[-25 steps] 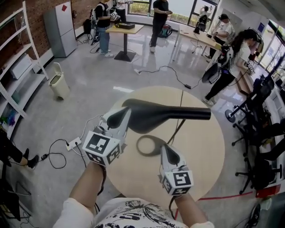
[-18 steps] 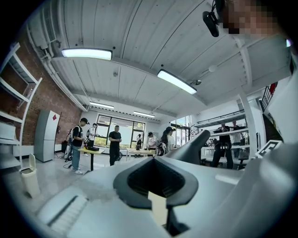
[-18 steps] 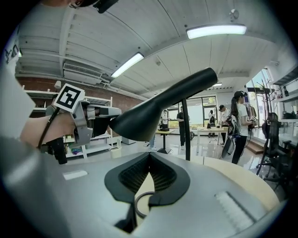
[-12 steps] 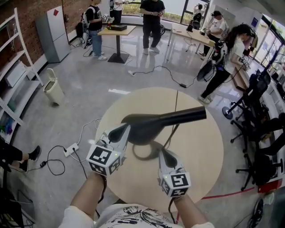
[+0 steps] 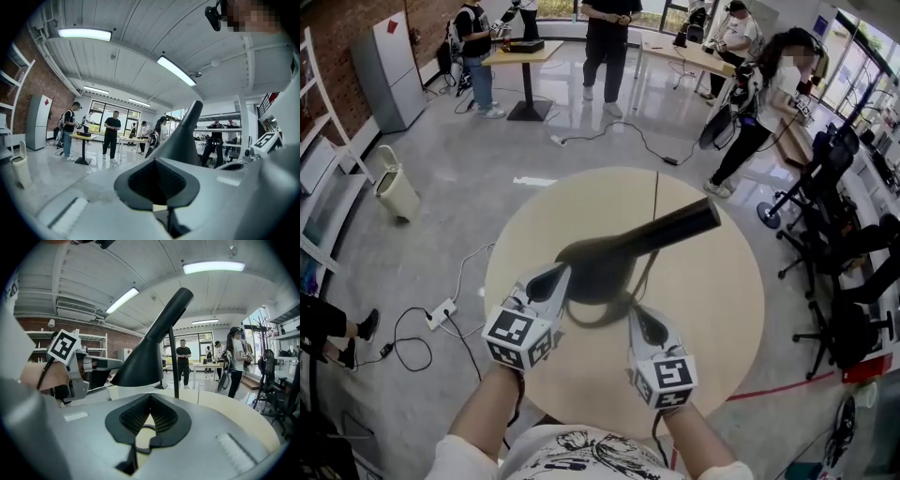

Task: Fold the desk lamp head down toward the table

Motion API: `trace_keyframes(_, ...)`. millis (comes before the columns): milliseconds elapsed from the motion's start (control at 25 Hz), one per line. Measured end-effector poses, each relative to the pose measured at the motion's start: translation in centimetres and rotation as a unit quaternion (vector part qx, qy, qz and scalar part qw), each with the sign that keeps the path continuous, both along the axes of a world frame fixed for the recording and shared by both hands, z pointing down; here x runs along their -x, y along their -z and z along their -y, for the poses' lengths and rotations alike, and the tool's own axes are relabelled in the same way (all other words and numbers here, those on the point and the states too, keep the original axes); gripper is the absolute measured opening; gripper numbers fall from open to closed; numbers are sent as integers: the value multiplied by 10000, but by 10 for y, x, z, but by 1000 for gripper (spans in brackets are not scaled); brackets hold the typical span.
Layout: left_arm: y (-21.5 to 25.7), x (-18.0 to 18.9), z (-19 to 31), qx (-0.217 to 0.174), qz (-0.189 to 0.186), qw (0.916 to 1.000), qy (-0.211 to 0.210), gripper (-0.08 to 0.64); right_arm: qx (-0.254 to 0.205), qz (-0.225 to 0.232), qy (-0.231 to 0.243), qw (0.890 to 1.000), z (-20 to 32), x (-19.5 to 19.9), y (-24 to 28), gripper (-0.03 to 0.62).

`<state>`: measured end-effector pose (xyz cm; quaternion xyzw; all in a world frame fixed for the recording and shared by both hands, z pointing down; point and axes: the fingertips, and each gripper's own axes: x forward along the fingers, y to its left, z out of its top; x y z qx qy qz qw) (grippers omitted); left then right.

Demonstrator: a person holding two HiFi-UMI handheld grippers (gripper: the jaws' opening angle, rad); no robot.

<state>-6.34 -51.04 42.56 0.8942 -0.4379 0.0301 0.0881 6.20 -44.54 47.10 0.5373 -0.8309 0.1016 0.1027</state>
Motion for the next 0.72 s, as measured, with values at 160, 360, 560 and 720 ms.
trace_keyframes(160, -8, -7, -1, 72, 9, 10000, -30, 5, 69, -29, -45, 10000, -6, -7, -6, 8)
trace_keyframes(360, -9, -5, 2, 218, -192, 9996, -11, 3, 109, -47, -109, 9999, -6, -10, -9, 8)
trace_keyframes(560, -16, -7, 1, 284, -301, 9991, -17, 2, 53, -76, -53, 9999, -7, -5, -5, 8)
trace_keyframes(720, -18, -7, -1, 264, -147, 9995, -18, 5, 25, -116, -23, 9999, -10, -4, -3, 8)
